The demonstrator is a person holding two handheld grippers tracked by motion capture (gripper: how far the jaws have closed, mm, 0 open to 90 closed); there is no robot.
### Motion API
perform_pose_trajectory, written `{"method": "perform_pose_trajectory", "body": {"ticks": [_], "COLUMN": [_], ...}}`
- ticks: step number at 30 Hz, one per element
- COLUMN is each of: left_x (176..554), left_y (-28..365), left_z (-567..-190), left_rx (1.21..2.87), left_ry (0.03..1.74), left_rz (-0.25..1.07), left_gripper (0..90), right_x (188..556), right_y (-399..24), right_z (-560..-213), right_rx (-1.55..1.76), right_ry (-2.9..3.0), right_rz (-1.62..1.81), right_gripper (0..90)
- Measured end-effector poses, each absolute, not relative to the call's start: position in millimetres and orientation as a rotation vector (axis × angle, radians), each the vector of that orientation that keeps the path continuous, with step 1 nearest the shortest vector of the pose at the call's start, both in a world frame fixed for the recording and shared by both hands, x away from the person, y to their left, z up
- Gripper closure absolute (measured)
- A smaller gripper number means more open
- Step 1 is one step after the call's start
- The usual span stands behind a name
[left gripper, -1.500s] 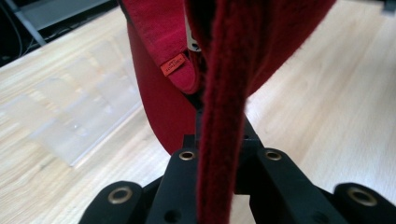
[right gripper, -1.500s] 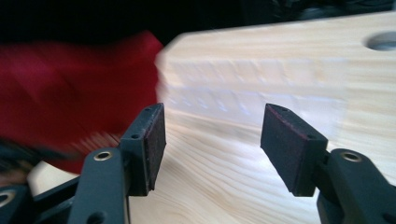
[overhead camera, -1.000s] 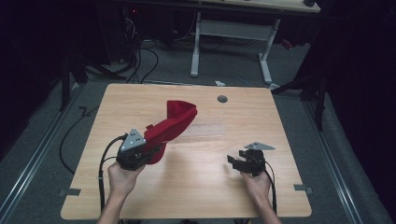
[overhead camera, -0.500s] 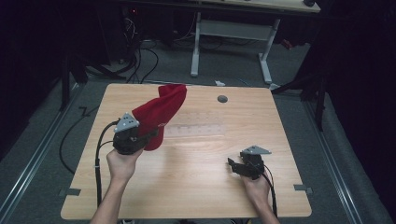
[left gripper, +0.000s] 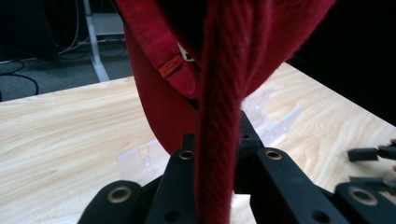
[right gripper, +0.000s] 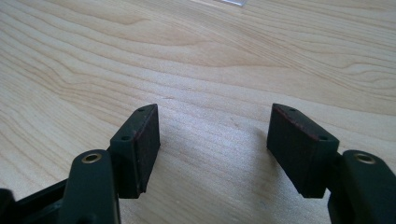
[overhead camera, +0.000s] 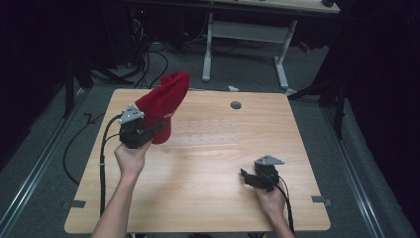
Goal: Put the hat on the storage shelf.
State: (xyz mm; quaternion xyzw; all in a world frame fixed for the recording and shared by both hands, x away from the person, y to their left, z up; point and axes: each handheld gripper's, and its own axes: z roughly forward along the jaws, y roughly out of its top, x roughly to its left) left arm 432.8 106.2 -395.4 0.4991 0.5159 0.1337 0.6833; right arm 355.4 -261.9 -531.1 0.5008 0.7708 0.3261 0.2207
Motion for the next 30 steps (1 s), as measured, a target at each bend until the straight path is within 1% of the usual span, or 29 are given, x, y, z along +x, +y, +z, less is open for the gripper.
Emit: {"method": "perform_pose_trajectory", "body": {"ticks": [7, 14, 25, 30], "left_x": [452.2, 463.4, 465.0, 467.3], "left_y": [98.3, 96.8, 92.3, 89.3], "left_z": [-411.7, -419.0, -434.2, -437.9], "left_rx": [1.122, 1.094, 1.119, 1.107], "left_ry": [1.167, 1.179, 1.193, 1.203], "left_rz": [0.358, 0.374, 0.442, 0.442], "left_gripper": [84.9, 84.8, 84.6, 84.7], "right_x": [355.6, 355.3, 355.1, 355.0], "right_y": [-262.1, -261.6, -261.4, -261.3], "right_z": [-531.2, -531.2, -531.2, -531.2], "right_rx": [1.378, 1.376, 1.378, 1.377], "right_ry": [2.133, 2.135, 2.135, 2.134], "right_rz": [0.9, 0.899, 0.899, 0.9], "right_gripper": [34.4, 34.1, 34.2, 34.1]}}
